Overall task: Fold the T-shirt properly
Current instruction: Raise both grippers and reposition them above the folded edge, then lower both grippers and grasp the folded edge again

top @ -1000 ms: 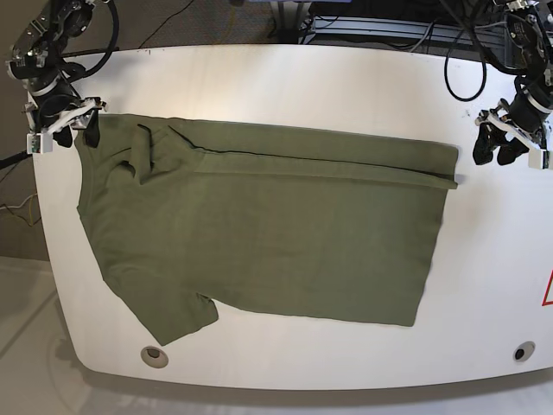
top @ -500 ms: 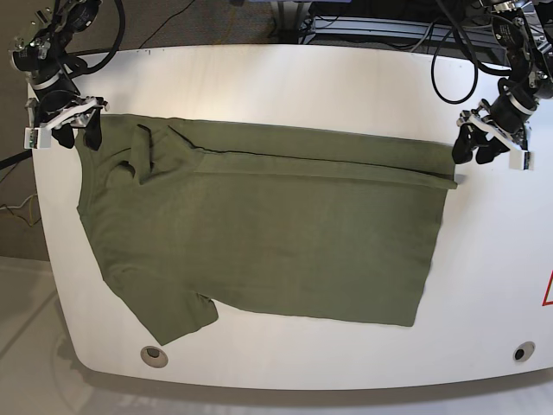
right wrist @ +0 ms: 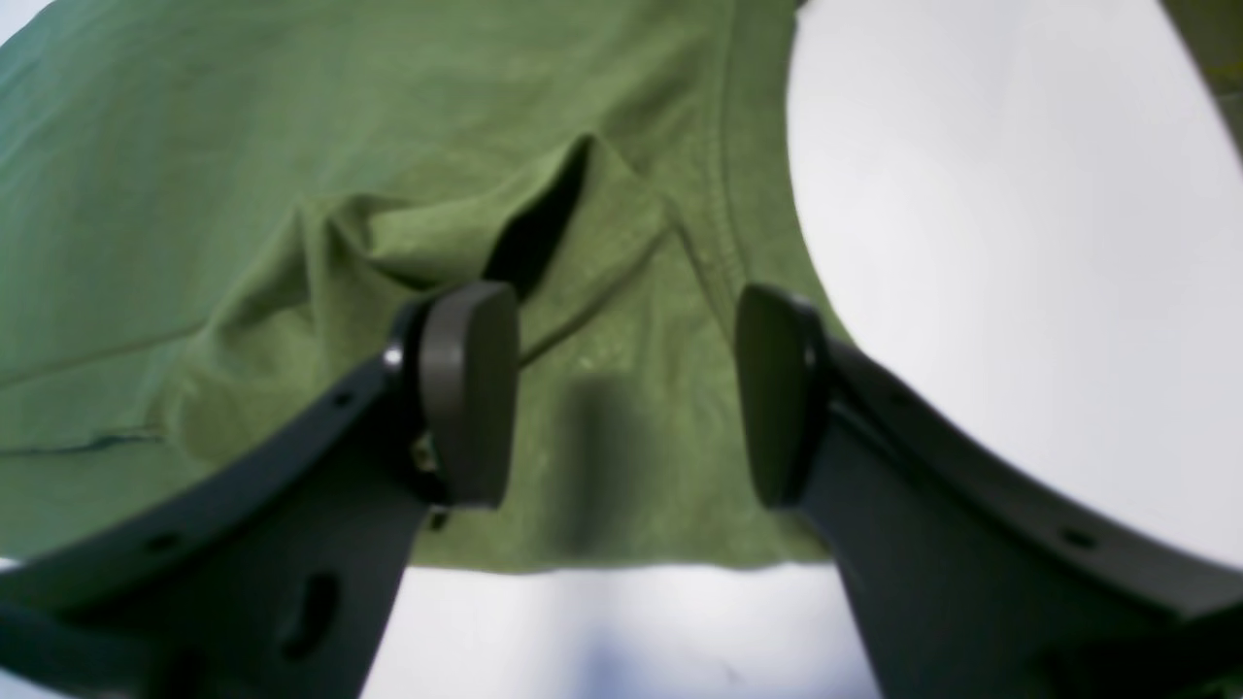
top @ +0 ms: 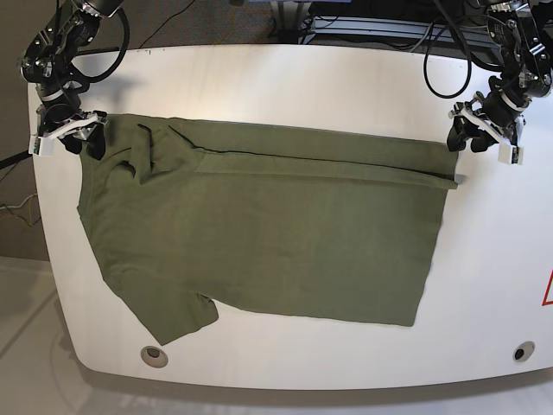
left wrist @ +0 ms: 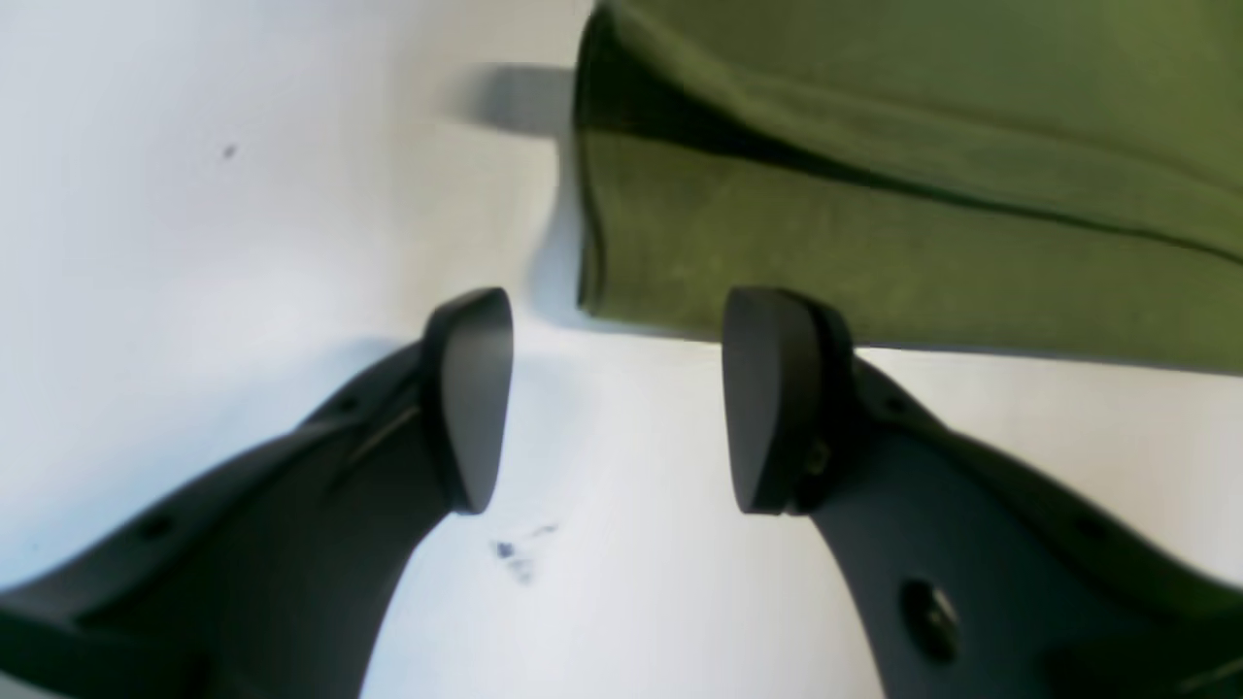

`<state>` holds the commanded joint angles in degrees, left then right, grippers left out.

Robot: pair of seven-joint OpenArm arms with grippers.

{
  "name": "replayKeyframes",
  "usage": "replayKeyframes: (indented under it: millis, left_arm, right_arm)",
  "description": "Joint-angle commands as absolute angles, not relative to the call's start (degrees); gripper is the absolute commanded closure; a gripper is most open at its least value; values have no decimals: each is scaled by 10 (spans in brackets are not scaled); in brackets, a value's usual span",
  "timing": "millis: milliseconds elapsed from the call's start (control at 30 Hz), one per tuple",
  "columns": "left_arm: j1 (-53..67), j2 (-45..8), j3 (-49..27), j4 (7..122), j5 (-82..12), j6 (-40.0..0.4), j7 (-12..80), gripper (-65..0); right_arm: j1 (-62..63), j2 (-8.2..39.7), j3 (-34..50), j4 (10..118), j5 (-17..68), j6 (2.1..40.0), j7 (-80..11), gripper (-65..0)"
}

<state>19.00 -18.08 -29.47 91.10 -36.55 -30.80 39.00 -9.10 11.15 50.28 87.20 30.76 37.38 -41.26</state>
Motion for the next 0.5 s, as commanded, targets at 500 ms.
replayKeyframes:
  millis: [500]
  left_arm:
    - [190,-180,-332,928,-386,-302,380,-363]
  right_arm:
    - [-85,121,536,780,277,359,-379,-313]
